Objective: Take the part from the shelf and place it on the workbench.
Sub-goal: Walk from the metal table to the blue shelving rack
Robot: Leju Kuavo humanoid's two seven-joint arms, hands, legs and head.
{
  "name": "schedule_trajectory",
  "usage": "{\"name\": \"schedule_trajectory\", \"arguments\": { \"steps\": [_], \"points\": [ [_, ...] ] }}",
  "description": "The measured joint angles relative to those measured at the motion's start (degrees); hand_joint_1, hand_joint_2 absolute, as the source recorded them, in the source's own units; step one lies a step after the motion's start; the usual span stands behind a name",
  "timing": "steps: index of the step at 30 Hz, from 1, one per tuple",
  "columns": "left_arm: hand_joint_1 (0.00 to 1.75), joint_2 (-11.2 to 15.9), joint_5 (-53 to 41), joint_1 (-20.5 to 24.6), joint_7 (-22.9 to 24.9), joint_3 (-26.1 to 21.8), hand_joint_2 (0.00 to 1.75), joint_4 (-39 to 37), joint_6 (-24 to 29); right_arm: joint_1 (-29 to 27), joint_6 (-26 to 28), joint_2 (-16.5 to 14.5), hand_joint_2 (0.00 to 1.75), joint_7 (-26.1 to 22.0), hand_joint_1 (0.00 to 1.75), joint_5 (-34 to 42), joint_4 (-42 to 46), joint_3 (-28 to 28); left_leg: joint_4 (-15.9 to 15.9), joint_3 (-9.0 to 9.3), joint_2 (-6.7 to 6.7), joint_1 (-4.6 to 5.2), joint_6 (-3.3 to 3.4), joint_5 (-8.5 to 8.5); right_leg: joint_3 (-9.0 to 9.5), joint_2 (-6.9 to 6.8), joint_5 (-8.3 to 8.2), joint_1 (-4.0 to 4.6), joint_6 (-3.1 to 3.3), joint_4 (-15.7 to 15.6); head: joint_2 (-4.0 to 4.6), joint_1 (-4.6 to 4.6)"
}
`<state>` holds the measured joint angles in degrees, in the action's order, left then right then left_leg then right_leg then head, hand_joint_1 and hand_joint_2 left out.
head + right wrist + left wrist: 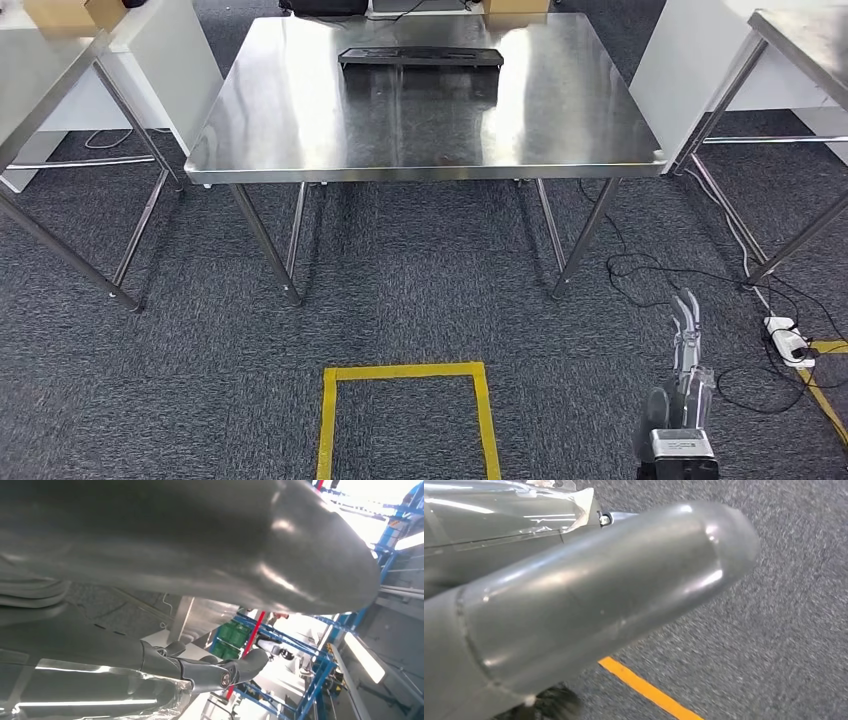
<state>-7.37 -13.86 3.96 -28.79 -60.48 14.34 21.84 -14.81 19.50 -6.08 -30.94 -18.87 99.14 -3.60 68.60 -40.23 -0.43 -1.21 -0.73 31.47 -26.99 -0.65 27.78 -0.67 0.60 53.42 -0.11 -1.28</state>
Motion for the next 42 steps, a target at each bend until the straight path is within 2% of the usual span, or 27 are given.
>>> {"name": "schedule_trajectory", "arguments": {
  "steps": [1,3,4,5,7,8,10,11,13,15,16,17,18,20,22,23,25,26,28,30,31,33,34,36,38,40,42],
  "points": [
    [0.00,0.05,-0.05,0.00,0.00,0.04,0.00,-0.02,0.00,-0.02,0.00,0.00,0.00,0.01,0.00,0.11,0.00,0.05,2.96,0.04,0.01,0.00,-0.15,0.54,-0.97,-0.05,-0.74,0.06,-0.04,0.21,0.00,0.02],
    [0.00,0.11,-0.11,0.02,0.01,0.21,0.00,-0.08,0.01,-0.05,0.00,0.01,0.00,-0.01,0.00,0.46,0.00,0.21,4.05,2.31,0.01,0.00,-0.14,-2.19,-3.18,-0.08,-1.99,0.09,-0.35,1.05,0.00,-0.03],
    [0.00,0.11,-0.13,0.05,0.01,0.32,0.00,-0.11,0.03,-0.07,0.00,0.02,0.00,-0.06,0.00,0.63,0.00,0.31,1.86,4.73,0.03,0.00,0.01,-3.65,-4.30,-0.07,-2.47,0.08,-0.56,1.63,0.00,-0.04],
    [0.00,0.14,-0.16,0.10,0.01,0.41,0.00,-0.13,0.05,-0.12,0.00,0.04,0.00,-0.14,0.00,0.79,0.01,0.40,-1.94,7.89,0.10,0.07,0.26,-3.81,-5.37,-0.06,-2.87,0.13,-0.86,2.27,0.00,-0.06],
    [0.00,0.19,-0.34,0.18,0.00,0.51,0.00,-0.16,0.10,-0.27,0.07,0.13,0.00,-0.36,0.00,1.06,0.02,0.62,-9.28,12.90,0.29,0.33,0.87,-1.85,-6.68,-0.18,-3.62,0.26,-1.54,3.17,0.00,0.02],
    [0.00,0.21,-0.49,0.19,-0.03,0.55,0.00,-0.19,0.14,-0.44,0.14,0.18,0.00,-0.48,0.00,1.20,0.03,0.74,-11.46,13.99,0.37,0.54,1.17,-0.77,-7.10,-0.29,-4.09,0.30,-1.94,3.37,0.00,0.04],
    [0.00,0.17,-0.91,0.08,-0.07,0.66,0.00,-0.30,0.39,-1.05,0.37,0.27,0.00,-0.70,0.00,1.45,0.16,1.09,-12.49,13.37,0.25,0.68,2.11,-1.02,-7.73,-0.42,-4.90,0.21,-2.65,3.56,0.00,0.13],
    [0.00,0.12,-1.14,0.03,-0.10,0.73,0.00,-0.36,0.54,-1.47,0.52,0.32,0.00,-0.79,0.00,1.57,0.33,1.31,-12.69,12.71,0.13,0.64,2.70,-1.59,-8.28,-0.33,-4.29,0.17,-2.74,4.17,0.00,0.21],
    [0.00,0.02,-1.63,-0.02,-0.18,0.90,0.00,-0.46,0.66,-2.36,0.88,0.46,0.00,-0.89,0.00,1.80,0.83,1.79,-12.93,11.16,-0.16,0.49,3.73,-3.06,-9.81,-0.03,-0.14,0.00,-2.27,8.16,0.00,0.58],
    [0.00,0.01,-1.98,0.00,-0.28,1.10,0.00,-0.53,0.50,-3.14,1.10,0.62,0.00,-0.91,0.00,2.01,1.32,2.30,-12.89,9.41,-0.31,0.59,4.04,-4.53,-11.36,0.16,4.85,-0.09,-1.94,15.32,0.00,0.88],
    [0.00,-0.01,-2.07,0.01,-0.35,1.22,0.00,-0.57,0.41,-3.48,1.13,0.71,0.00,-0.93,0.00,2.09,1.50,2.55,-12.85,8.43,-0.40,0.62,4.00,-5.31,-11.50,0.19,5.85,-0.15,-2.28,18.39,0.00,0.90],
    [0.00,-0.02,-2.09,0.01,-0.43,1.36,0.00,-0.60,0.34,-3.77,1.14,0.78,0.00,-0.96,0.00,2.17,1.70,2.77,-12.78,7.43,-0.51,0.62,3.90,-6.09,-10.92,0.20,5.64,-0.21,-2.88,20.04,0.00,0.92],
    [0.00,-0.05,-2.12,0.01,-0.55,1.50,0.00,-0.63,0.26,-3.97,1.14,0.83,0.00,-0.99,0.00,2.27,1.91,2.95,-12.70,6.54,-0.61,0.62,3.75,-6.85,-9.44,0.20,4.50,-0.31,-3.59,19.74,0.00,0.94],
    [0.00,-0.09,-2.15,0.05,-0.91,1.70,0.00,-0.67,-0.06,-4.14,1.15,0.87,0.00,-1.15,0.00,2.46,2.48,3.14,-12.46,5.01,-0.71,0.65,3.28,-8.27,-3.73,0.23,2.51,-0.52,-4.35,13.55,0.00,0.96],
    [0.00,-0.10,-2.16,0.13,-1.32,1.84,0.00,-0.68,-0.44,-4.10,1.16,0.87,0.00,-1.46,0.00,2.62,3.19,3.23,-12.20,3.95,-0.73,0.84,2.62,-9.69,2.47,0.35,3.32,-0.51,-3.88,4.44,0.00,0.87],
    [0.00,-0.08,-2.16,0.17,-1.50,1.86,0.00,-0.68,-0.60,-4.12,1.16,0.88,0.00,-1.60,0.00,2.70,3.47,3.27,-12.22,3.64,-0.75,0.85,2.26,-10.39,4.09,0.43,4.05,-0.39,-3.47,1.55,0.00,0.82],
    [0.00,-0.03,-2.16,0.17,-1.76,1.88,0.00,-0.69,-0.81,-4.24,1.16,0.89,0.00,-1.78,0.00,2.88,3.83,3.43,-12.49,3.26,-0.74,0.59,1.45,-11.49,3.93,0.48,4.08,-0.28,-2.48,0.09,0.00,0.74],
    [0.00,0.00,-2.15,0.12,-1.83,1.89,0.00,-0.71,-0.91,-4.30,1.16,0.91,0.00,-1.82,0.00,2.96,3.94,3.53,-12.22,2.98,-0.60,0.38,1.05,-10.79,3.40,0.41,3.53,-0.28,-1.86,0.13,0.00,0.71],
    [0.00,0.03,-2.15,0.05,-1.98,1.91,0.00,-0.78,-1.22,-4.32,1.16,0.93,0.00,-1.97,0.00,3.21,4.10,3.68,-8.83,1.98,-0.26,0.08,0.41,-6.04,2.19,0.18,2.17,-0.38,-0.63,0.08,0.00,0.49],
    [0.00,0.15,-2.15,0.06,-2.34,1.92,0.00,-0.83,-1.81,-4.39,1.16,0.97,0.00,-2.27,0.00,3.63,4.17,3.79,-1.63,0.69,-0.08,0.04,-0.03,0.06,0.63,0.03,0.80,-0.10,-0.08,0.20,0.00,0.26],
    [0.00,0.24,-2.14,0.07,-2.61,1.92,0.00,-0.84,-2.13,-4.48,1.16,0.98,0.00,-2.47,0.00,3.80,4.18,3.88,1.77,0.40,-0.04,0.04,-0.14,1.40,-0.18,0.01,0.14,0.03,-0.07,0.38,0.00,0.23],
    [0.00,0.36,-2.07,0.08,-3.14,1.92,0.00,-0.85,-2.60,-4.81,1.19,1.02,0.00,-2.87,0.00,4.04,4.26,4.08,4.10,1.95,-0.02,0.06,-0.04,-0.02,-2.03,0.01,-0.96,0.19,-0.26,1.15,0.00,0.23],
    [0.00,0.37,-2.03,0.10,-3.37,1.92,0.00,-0.85,-2.78,-4.97,1.22,1.04,0.00,-3.07,0.00,4.08,4.33,4.15,2.29,4.08,0.00,0.07,0.18,-1.65,-2.95,0.03,-1.35,0.23,-0.40,1.68,0.00,0.21],
    [0.00,0.45,-2.01,0.20,-3.71,1.93,0.00,-0.86,-3.01,-5.17,1.28,1.05,0.00,-3.36,0.00,4.15,4.56,4.23,-5.23,10.01,0.18,0.21,0.87,-2.71,-4.58,0.05,-1.93,0.34,-0.85,2.78,0.00,0.21],
    [0.00,0.58,-2.01,0.35,-3.89,1.96,0.00,-0.86,-3.11,-5.24,1.32,1.06,0.00,-3.54,0.00,4.19,4.84,4.28,-11.14,13.73,0.35,0.60,1.52,-1.44,-5.49,-0.10,-2.66,0.40,-1.55,3.39,0.00,0.25],
    [0.00,0.66,-2.01,0.40,-3.95,1.99,0.00,-0.87,-3.13,-5.34,1.33,1.07,0.00,-3.63,0.00,4.21,5.08,4.34,-12.66,13.60,0.30,0.91,2.16,-1.48,-6.08,-0.27,-3.62,0.36,-2.38,3.44,0.00,0.30],
    [0.00,0.59,-1.99,0.44,-3.96,2.03,0.00,-0.91,-3.16,-5.53,1.33,1.10,0.00,-3.70,0.00,4.26,5.23,4.47,-13.18,12.38,0.01,0.82,3.12,-2.84,-7.20,-0.08,-2.45,0.25,-2.61,4.73,0.00,0.40]
  ]
}}
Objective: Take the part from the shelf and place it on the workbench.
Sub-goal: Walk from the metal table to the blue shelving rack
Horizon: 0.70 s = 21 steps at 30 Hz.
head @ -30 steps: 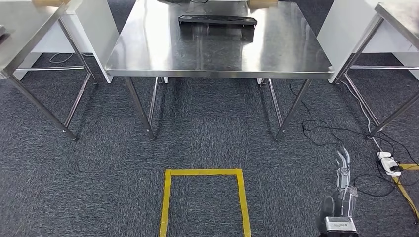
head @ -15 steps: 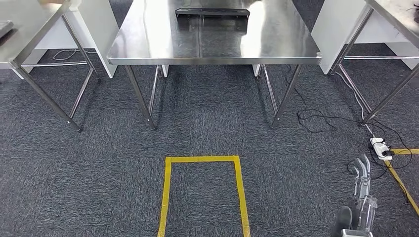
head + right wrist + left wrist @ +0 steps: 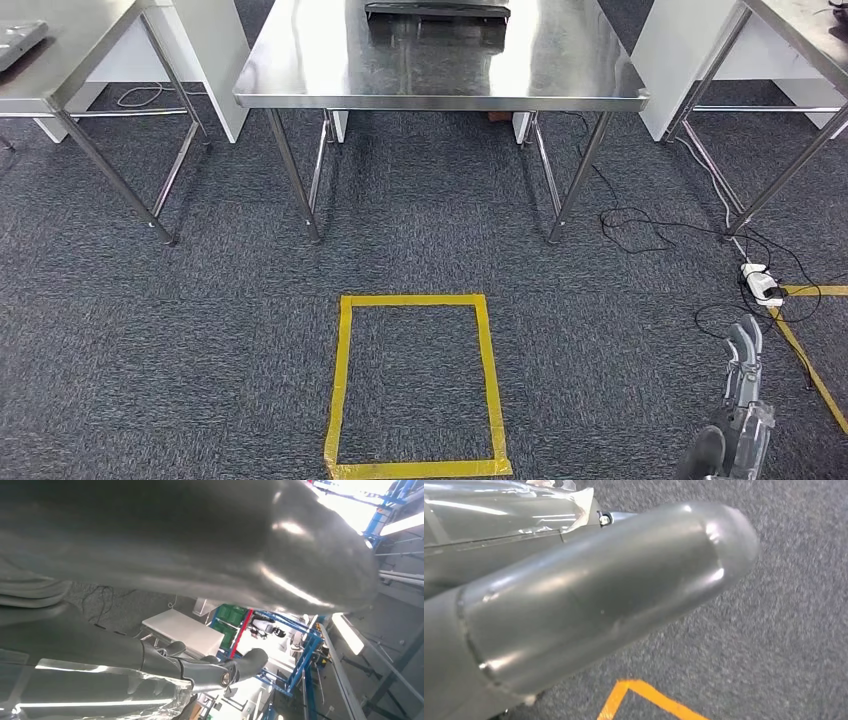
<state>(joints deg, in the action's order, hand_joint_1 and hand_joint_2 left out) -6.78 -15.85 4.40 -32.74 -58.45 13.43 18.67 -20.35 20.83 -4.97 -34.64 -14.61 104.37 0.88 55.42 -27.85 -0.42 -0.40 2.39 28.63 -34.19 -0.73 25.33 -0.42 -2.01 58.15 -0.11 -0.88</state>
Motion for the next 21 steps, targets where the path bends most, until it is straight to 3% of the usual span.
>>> {"name": "schedule_trajectory", "arguments": {
  "steps": [3,4,5,6,8,10,11,12,14,16,17,19,20,21],
  "points": [
    [0.00,-0.07,0.02,0.08,-0.02,0.05,0.00,-0.04,-0.08,-0.14,0.00,0.09,0.00,-0.03,0.00,0.13,0.06,0.17,-0.21,-2.58,-0.36,-0.11,0.76,-2.24,-2.96,0.42,7.39,-0.25,0.73,8.90,0.00,0.44],
    [0.00,-0.09,0.03,0.08,-0.02,0.05,0.00,-0.06,-0.09,-0.18,0.00,0.10,0.00,-0.02,0.00,0.16,0.07,0.19,-0.19,-3.51,-0.44,-0.10,0.68,-2.96,-3.47,0.45,8.97,-0.35,0.56,12.37,0.00,0.48],
    [0.00,-0.12,0.04,0.08,-0.02,0.06,0.00,-0.09,-0.09,-0.25,0.00,0.12,0.00,-0.03,0.00,0.19,0.07,0.21,-0.14,-4.46,-0.54,-0.09,0.60,-3.69,-3.34,0.45,9.31,-0.46,0.06,14.68,0.00,0.49],
    [0.00,-0.14,0.06,0.08,-0.02,0.07,0.00,-0.13,-0.09,-0.32,0.00,0.13,0.00,-0.03,0.00,0.20,0.08,0.22,-0.07,-5.31,-0.62,-0.11,0.47,-4.40,-2.37,0.45,8.50,-0.57,-0.64,15.24,0.00,0.53],
    [0.00,-0.18,0.12,0.09,-0.02,0.07,0.00,-0.20,-0.09,-0.41,-0.01,0.14,0.00,-0.05,0.00,0.20,0.13,0.25,0.20,-6.88,-0.70,-0.14,0.06,-5.72,2.31,0.45,5.93,-0.81,-1.78,10.61,0.00,0.54],
    [0.00,-0.20,0.19,0.10,-0.02,0.07,0.00,-0.25,-0.09,-0.36,-0.09,0.14,0.00,-0.11,0.00,0.20,0.28,0.26,0.71,-8.13,-0.67,0.01,-0.61,-6.89,9.09,0.48,5.95,-0.76,-1.56,1.19,0.00,0.50],
    [0.00,-0.20,0.25,0.10,-0.02,0.07,0.00,-0.26,-0.08,-0.33,-0.18,0.14,0.00,-0.15,0.00,0.21,0.36,0.26,0.86,-8.54,-0.68,0.06,-0.97,-7.50,11.15,0.51,6.61,-0.68,-1.13,-2.26,0.00,0.43],
    [0.00,-0.20,0.33,0.10,-0.02,0.07,0.00,-0.27,-0.06,-0.32,-0.26,0.14,0.00,-0.17,0.00,0.21,0.40,0.26,0.89,-8.82,-0.69,0.05,-1.33,-8.07,12.19,0.53,7.19,-0.51,-0.68,-4.30,0.00,0.37],
    [0.00,-0.20,0.53,0.04,-0.01,0.07,0.00,-0.30,0.02,-0.31,-0.37,0.14,0.00,-0.20,0.00,0.22,0.40,0.26,0.64,-9.04,-0.70,-0.16,-1.95,-9.06,11.46,0.54,7.03,-0.37,0.04,-4.47,0.00,0.26],
    [0.00,-0.22,0.67,-0.18,0.02,0.07,0.00,-0.36,0.18,-0.18,-0.44,0.11,0.00,-0.17,0.00,0.21,0.35,0.26,1.34,-9.53,-0.46,-0.47,-2.55,-7.66,10.64,0.38,6.06,-0.51,1.01,-4.43,0.00,0.22],
    [0.00,-0.26,0.70,-0.30,0.03,0.08,0.00,-0.42,0.30,-0.11,-0.49,0.08,0.00,-0.15,0.00,0.20,0.29,0.27,2.88,-10.00,-0.31,-0.60,-2.85,-5.38,10.03,0.28,5.42,-0.60,1.59,-4.48,0.00,0.11],
    [0.00,-0.33,0.69,-0.40,0.03,0.09,0.00,-0.51,0.52,-0.05,-0.53,0.02,0.00,-0.07,0.00,0.11,0.13,0.28,9.25,-11.36,-0.09,-0.73,-3.27,0.87,8.59,0.16,4.24,-0.48,2.33,-4.47,0.00,-0.13],
    [0.00,-0.33,0.68,-0.42,0.02,0.09,0.00,-0.53,0.63,-0.06,-0.53,0.00,0.00,-0.02,0.00,0.04,0.02,0.28,13.07,-11.98,-0.05,-0.74,-3.44,2.84,7.79,0.11,3.63,-0.35,2.48,-4.44,0.00,-0.20],
    [0.00,-0.31,0.67,-0.45,0.01,0.08,0.00,-0.54,0.74,-0.07,-0.53,-0.02,0.00,0.04,0.00,-0.03,-0.10,0.28,16.15,-12.28,-0.04,-0.74,-3.51,3.19,6.99,0.08,3.02,-0.23,2.50,-4.36,0.00,-0.20]
  ]
}}
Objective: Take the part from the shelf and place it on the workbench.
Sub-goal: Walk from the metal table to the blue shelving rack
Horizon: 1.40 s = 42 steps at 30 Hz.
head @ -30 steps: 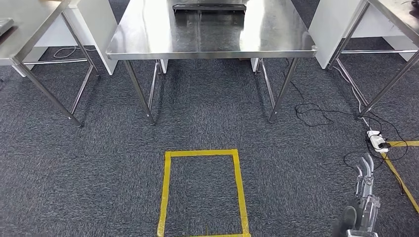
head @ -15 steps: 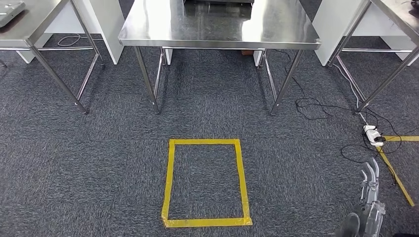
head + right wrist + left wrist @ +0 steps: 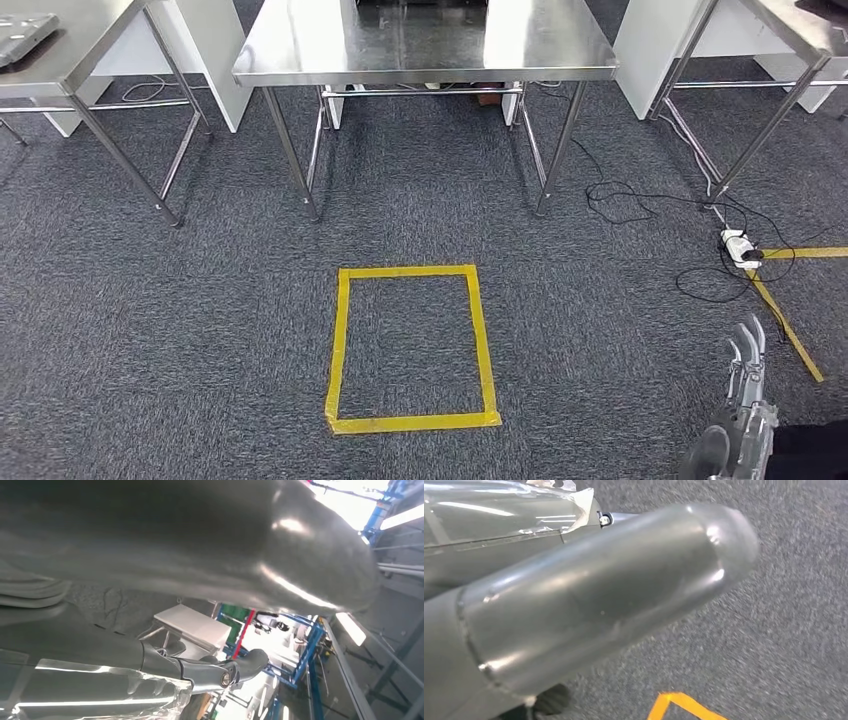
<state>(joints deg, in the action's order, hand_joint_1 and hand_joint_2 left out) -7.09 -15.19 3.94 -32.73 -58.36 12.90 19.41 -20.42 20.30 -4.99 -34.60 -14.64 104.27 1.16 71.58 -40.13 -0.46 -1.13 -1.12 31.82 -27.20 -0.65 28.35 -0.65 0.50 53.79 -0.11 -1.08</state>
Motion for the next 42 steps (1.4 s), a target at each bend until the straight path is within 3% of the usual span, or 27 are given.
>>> {"name": "schedule_trajectory", "arguments": {
  "steps": [1,2,3,4,5,7,11,14,18,25,29,35,38,40,42],
  "points": [
    [0.00,0.01,-0.01,-0.04,-0.01,0.00,0.00,-0.01,0.10,-0.02,0.00,-0.01,0.00,0.04,0.00,-0.06,-0.12,0.00,1.53,0.37,0.00,0.00,0.05,-1.11,-0.72,-0.03,-0.55,0.10,-0.07,0.15,0.00,-0.02],
    [0.00,0.00,-0.01,-0.08,0.01,-0.01,0.00,-0.02,0.21,-0.05,0.01,-0.01,0.00,0.08,0.00,-0.09,-0.21,0.00,0.97,1.74,0.01,0.01,0.23,-2.95,-1.41,-0.04,-1.03,0.17,-0.20,0.40,0.00,-0.02],
    [0.00,-0.01,-0.02,-0.10,0.02,-0.01,0.00,-0.04,0.29,-0.10,0.01,-0.02,0.00,0.10,0.00,-0.11,-0.27,0.00,-1.57,4.09,0.05,0.04,0.53,-4.56,-2.01,-0.03,-1.42,0.22,-0.35,0.69,0.00,-0.03],
    [0.00,0.02,-0.04,-0.11,0.05,-0.01,0.00,-0.05,0.35,-0.18,0.01,-0.03,0.00,0.10,0.00,-0.13,-0.29,0.00,-5.52,7.11,0.12,0.13,0.94,-5.13,-2.53,-0.03,-1.72,0.33,-0.55,1.01,0.00,-0.03],
    [0.00,0.04,-0.10,-0.11,0.10,-0.01,0.00,-0.07,0.39,-0.26,0.01,-0.04,0.00,0.13,0.00,-0.15,-0.30,0.01,-9.57,9.93,0.18,0.23,1.31,-4.90,-2.95,-0.06,-1.99,0.41,-0.80,1.25,0.00,-0.01],
    [0.00,0.06,-0.37,-0.13,0.27,0.01,0.00,-0.09,0.52,-0.46,0.01,-0.08,0.00,0.24,0.00,-0.24,-0.28,0.02,-14.79,12.91,0.25,0.56,1.90,-3.43,-3.51,-0.23,-2.49,0.54,-1.46,1.54,0.00,0.00],
    [0.00,-0.26,-0.80,-0.56,0.83,0.00,0.00,-0.16,0.86,-1.32,0.01,-0.12,0.00,0.67,0.00,-0.46,-0.22,0.39,-16.71,12.90,0.24,0.97,2.04,-2.85,-4.83,-0.31,-2.78,0.68,-0.61,1.75,0.00,0.36],
    [0.00,-0.37,-0.86,-0.92,0.93,-0.01,0.00,-0.23,0.90,-1.82,0.01,-0.16,0.00,0.84,0.00,-0.51,-0.21,0.69,-16.68,12.64,0.16,1.45,2.81,-3.30,-4.93,-0.25,-3.66,0.31,-1.44,1.53,0.00,0.40],
    [0.00,-0.54,-1.07,-0.97,1.11,0.01,0.00,-0.27,0.93,-2.13,0.01,-0.24,0.00,0.98,0.00,-0.63,-0.21,0.87,-16.60,12.26,-0.03,1.83,3.23,-3.79,-4.86,-0.17,-4.38,-0.08,-2.03,1.44,0.00,0.40],
    [0.00,-0.61,-1.81,-1.02,1.26,0.01,0.00,-0.28,0.96,-3.32,-0.23,-0.53,0.00,1.33,0.00,-0.80,0.12,1.35,-16.54,12.17,-0.08,1.96,3.28,-3.88,-4.96,-0.13,-4.52,-0.22,-2.14,1.44,0.00,0.38],
    [0.00,-0.59,-1.97,-1.01,1.28,0.03,0.00,-0.28,0.94,-3.71,-3.41,-0.80,0.00,1.71,0.00,1.10,0.35,1.96,-16.46,12.12,-0.08,1.95,3.28,-3.86,-5.04,-0.11,-4.58,-0.29,-2.23,1.42,0.00,0.37],
    [0.00,-0.49,-2.29,-1.01,1.34,0.03,0.00,-0.28,0.91,-3.70,-6.90,-1.34,0.00,1.81,0.00,4.06,0.36,3.19,-16.04,11.62,-0.07,2.01,3.40,-3.91,-5.39,-0.10,-4.89,-0.53,-2.69,1.41,0.00,0.36],
    [0.00,-0.47,-2.34,-1.00,1.33,0.03,0.00,-0.28,0.92,-3.70,-7.16,-1.67,0.00,1.81,0.00,4.35,0.43,3.60,-16.13,11.40,-0.11,1.87,3.86,-4.35,-5.53,-0.03,-5.18,-0.54,-3.21,1.39,0.00,0.36],
    [0.00,-0.61,-2.37,-0.98,1.33,0.03,0.00,-0.28,0.92,-3.71,-7.25,-1.83,0.00,1.81,0.00,4.44,0.59,3.87,-16.64,11.32,-0.44,1.45,4.38,-5.03,-6.52,0.20,-3.96,-0.47,-3.28,3.14,0.00,0.48],
    [0.00,-0.70,-2.37,-0.96,1.32,0.03,0.00,-0.28,0.92,-3.73,-7.39,-1.95,0.00,1.82,0.00,4.50,0.72,4.07,-16.87,10.95,-1.01,1.17,4.70,-5.51,-9.22,0.40,-0.38,-0.53,-2.90,9.29,0.00,0.72]
  ]
}}
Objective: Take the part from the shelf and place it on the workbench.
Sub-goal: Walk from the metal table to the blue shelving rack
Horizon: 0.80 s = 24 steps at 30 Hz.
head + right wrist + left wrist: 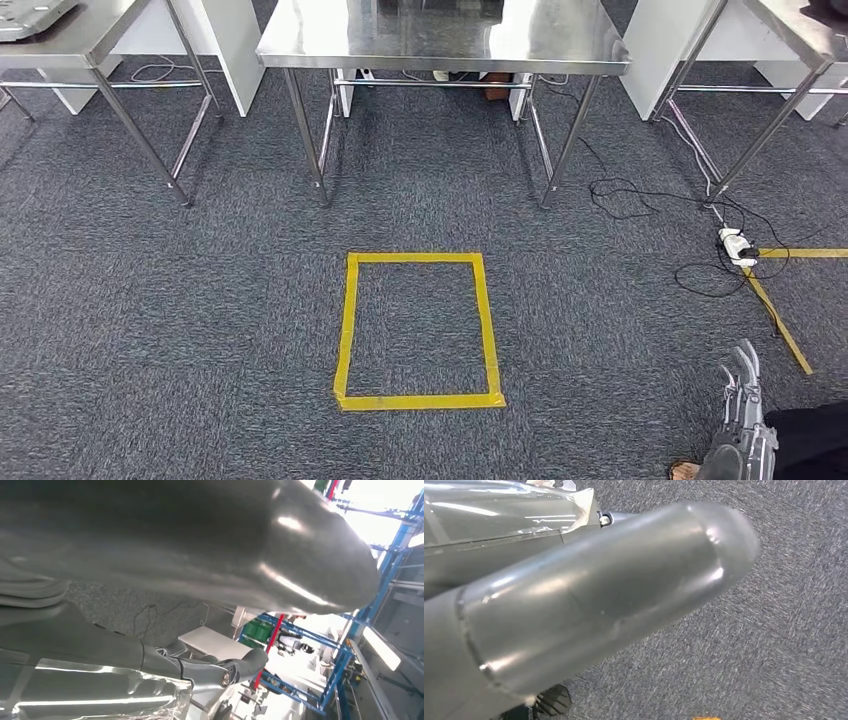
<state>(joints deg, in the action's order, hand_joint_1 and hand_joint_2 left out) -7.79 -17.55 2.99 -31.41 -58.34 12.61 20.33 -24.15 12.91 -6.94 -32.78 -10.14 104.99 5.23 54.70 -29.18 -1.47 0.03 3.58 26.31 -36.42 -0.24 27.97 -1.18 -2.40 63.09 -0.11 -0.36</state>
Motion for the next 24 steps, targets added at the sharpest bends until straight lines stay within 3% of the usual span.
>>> {"name": "schedule_trajectory", "arguments": {
  "steps": [2,3,4,6,7,9,12,14,16,17,18,19,21,23,24],
  "points": [
    [0.00,-0.01,0.00,-0.02,0.01,0.00,0.00,0.00,0.00,-0.08,-0.11,-0.09,0.00,0.01,0.00,0.03,0.03,0.11,0.04,-0.52,-0.71,-0.05,-0.01,-0.22,-2.80,0.04,3.32,-0.17,0.03,7.43,0.00,0.13],
    [0.00,-0.05,0.00,-0.02,0.01,0.00,0.00,0.00,0.00,-0.14,-0.15,-0.12,0.00,0.02,0.00,0.04,0.03,0.18,0.07,-0.71,-1.13,-0.08,-0.10,-0.31,-3.17,0.02,3.92,-0.31,-0.26,9.13,0.00,0.13],
    [0.00,-0.11,0.00,-0.02,0.01,0.00,0.00,0.00,0.00,-0.18,-0.16,-0.15,0.00,0.02,0.00,0.04,0.03,0.26,0.11,-0.82,-1.58,-0.15,-0.23,-0.36,-2.27,-0.03,3.59,-0.46,-0.74,8.35,0.00,0.14],
    [0.00,-0.23,0.00,0.00,0.01,0.00,0.00,0.00,0.00,-0.19,-0.18,-0.22,0.00,0.02,0.00,0.04,0.03,0.45,0.42,-0.87,-2.50,-0.31,-0.75,-0.30,2.53,-1.23,1.36,-0.81,-1.86,0.84,0.00,0.17],
    [0.00,-0.24,0.00,0.01,0.01,0.00,0.00,-0.01,0.00,-0.13,-0.21,-0.26,0.00,0.04,0.00,0.04,0.03,0.52,0.70,-0.92,-2.95,-0.29,-1.18,-0.12,4.81,-2.06,0.39,-0.78,-2.04,-3.13,0.00,0.19],
    [0.00,-0.18,0.00,0.03,0.01,0.00,0.00,-0.01,0.00,-0.06,-0.32,-0.37,0.00,0.04,0.00,0.03,0.11,0.59,1.17,-0.96,-3.76,-0.18,-2.09,0.19,6.78,-3.00,-0.39,-0.57,-1.39,-7.14,0.00,0.11],
    [0.00,-0.19,-0.01,0.06,0.01,0.00,0.00,0.00,0.14,-0.11,-0.73,-0.69,0.00,0.05,0.00,-0.01,0.25,0.88,1.44,-0.92,-4.44,-0.54,-3.33,0.47,6.28,-1.38,-0.68,-0.28,0.37,-7.11,0.00,-0.05],
    [0.00,-0.26,-0.05,0.05,0.02,0.01,0.00,0.00,0.36,-0.03,-1.10,-1.06,0.00,0.07,0.00,-0.04,0.31,1.05,4.47,-2.11,-2.37,-0.92,-3.99,3.07,6.18,-0.31,-1.18,-0.42,1.30,-7.22,0.00,-0.19],
    [0.00,-0.27,-0.09,-0.05,0.04,0.02,0.00,0.00,0.52,0.11,-1.39,-1.41,0.00,0.08,0.00,-0.03,0.34,1.08,11.73,-5.14,0.28,-1.08,-4.30,7.51,5.80,0.72,-1.59,-0.28,1.91,-7.15,0.00,-0.38],
    [0.00,-0.25,-0.10,-0.12,0.06,0.02,0.00,0.00,0.55,0.12,-1.49,-1.56,0.00,0.08,0.00,-0.02,0.34,1.12,15.35,-6.68,0.81,-1.08,-4.33,9.06,5.59,1.33,-1.73,-0.10,2.10,-7.11,0.00,-0.40],
    [0.00,-0.24,-0.13,-0.17,0.10,0.02,0.00,0.00,0.54,0.11,-1.55,-1.70,0.00,0.08,0.00,0.01,0.34,1.21,17.52,-7.58,1.04,-1.07,-4.24,9.59,5.44,1.98,-1.84,0.09,2.22,-7.08,0.00,-0.41],
    [0.00,-0.24,-0.21,-0.20,0.17,0.02,0.00,0.00,0.50,0.10,-1.59,-1.82,0.00,0.09,0.00,0.07,0.34,1.32,17.57,-7.48,1.17,-1.06,-4.02,8.94,5.37,2.68,-1.92,0.27,2.29,-7.04,0.00,-0.40],
    [0.00,-0.21,-0.44,-0.21,0.42,0.02,0.00,0.00,0.38,0.13,-1.61,-2.10,0.00,0.38,0.00,0.13,0.33,1.61,11.48,-4.27,2.48,-0.99,-3.18,5.18,5.40,4.09,-2.05,0.56,2.28,-6.99,0.00,-0.39],
    [0.00,-0.06,-0.71,-0.22,0.93,0.03,0.00,-0.01,0.42,0.42,-1.11,-2.47,0.00,1.48,0.00,-0.62,0.09,2.04,4.49,-0.70,5.77,-0.93,-2.01,2.59,5.36,5.20,-2.19,0.79,2.05,-6.92,0.00,-0.30],
    [0.00,0.02,-0.79,-0.22,1.15,0.04,0.00,-0.02,0.46,0.56,-0.83,-2.61,0.00,1.97,0.00,-1.05,-0.03,2.23,2.71,0.19,7.16,-0.93,-1.62,2.23,5.33,5.48,-2.25,0.85,1.95,-6.89,0.00,-0.25]
  ]
}}
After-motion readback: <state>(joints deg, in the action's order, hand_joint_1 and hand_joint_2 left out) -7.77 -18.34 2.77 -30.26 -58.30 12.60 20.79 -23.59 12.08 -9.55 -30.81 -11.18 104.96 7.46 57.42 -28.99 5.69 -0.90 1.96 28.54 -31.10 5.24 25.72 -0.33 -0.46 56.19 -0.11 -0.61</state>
